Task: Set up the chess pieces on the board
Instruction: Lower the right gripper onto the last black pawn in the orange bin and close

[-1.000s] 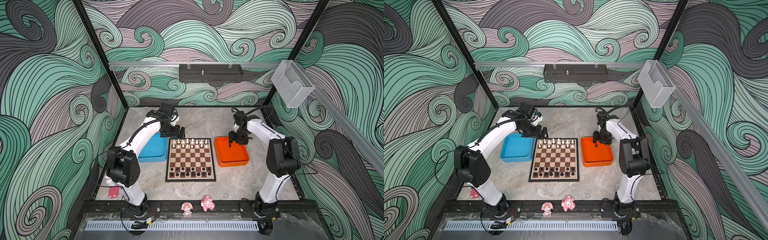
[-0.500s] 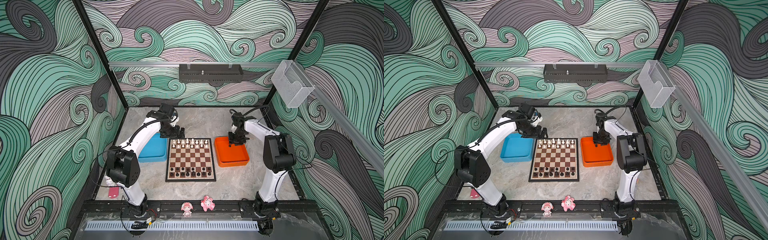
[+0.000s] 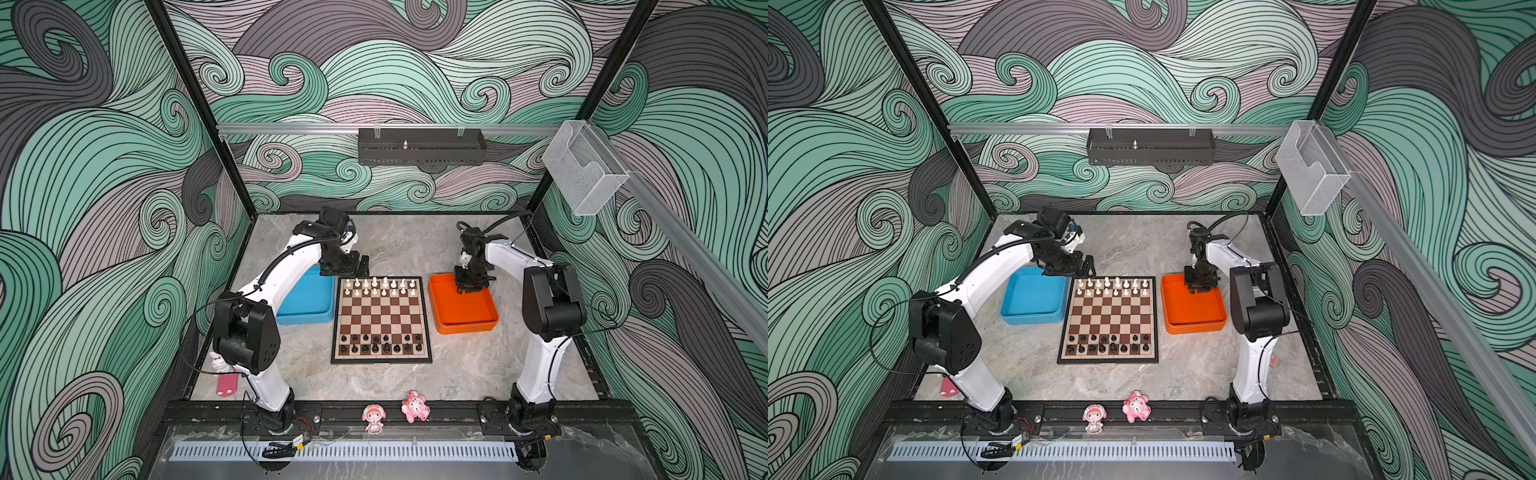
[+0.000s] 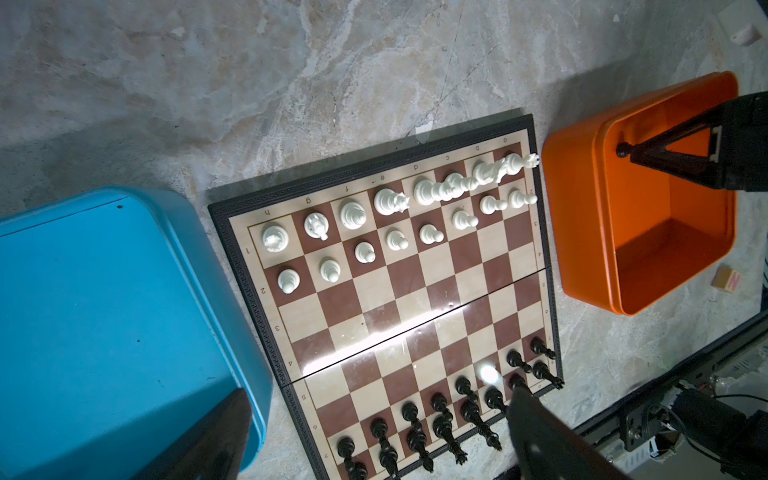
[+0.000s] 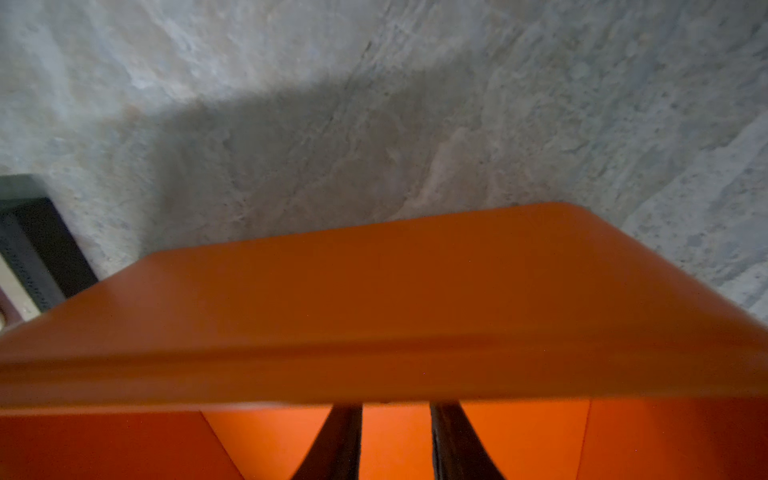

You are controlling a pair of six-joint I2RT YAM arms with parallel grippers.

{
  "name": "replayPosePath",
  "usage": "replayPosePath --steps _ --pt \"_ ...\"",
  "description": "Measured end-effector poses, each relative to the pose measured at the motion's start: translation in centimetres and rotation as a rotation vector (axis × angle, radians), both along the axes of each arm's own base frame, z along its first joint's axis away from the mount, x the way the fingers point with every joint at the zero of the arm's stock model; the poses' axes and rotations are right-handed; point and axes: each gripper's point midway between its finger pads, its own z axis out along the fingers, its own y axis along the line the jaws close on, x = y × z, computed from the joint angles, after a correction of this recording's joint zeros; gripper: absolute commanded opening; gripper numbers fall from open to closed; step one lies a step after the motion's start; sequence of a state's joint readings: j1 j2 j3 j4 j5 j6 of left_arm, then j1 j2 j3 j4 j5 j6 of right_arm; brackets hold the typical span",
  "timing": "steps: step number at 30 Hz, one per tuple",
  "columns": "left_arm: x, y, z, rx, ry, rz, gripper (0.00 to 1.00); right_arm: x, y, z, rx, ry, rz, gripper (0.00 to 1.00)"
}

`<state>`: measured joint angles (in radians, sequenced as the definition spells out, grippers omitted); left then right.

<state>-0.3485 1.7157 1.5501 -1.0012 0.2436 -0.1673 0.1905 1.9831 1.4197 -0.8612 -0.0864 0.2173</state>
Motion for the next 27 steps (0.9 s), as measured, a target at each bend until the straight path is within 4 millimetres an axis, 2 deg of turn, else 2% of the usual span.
replayPosePath --steps 8,27 --pt "0.18 -0.06 -0.75 0.007 0.019 0.000 0.99 0.22 0.08 0.01 0.004 -0.009 0.001 0.23" --pt "0.74 -0.26 -1.01 0.008 0.024 0.001 0.99 0.17 0.13 -0.46 0.005 0.002 0.006 0.13"
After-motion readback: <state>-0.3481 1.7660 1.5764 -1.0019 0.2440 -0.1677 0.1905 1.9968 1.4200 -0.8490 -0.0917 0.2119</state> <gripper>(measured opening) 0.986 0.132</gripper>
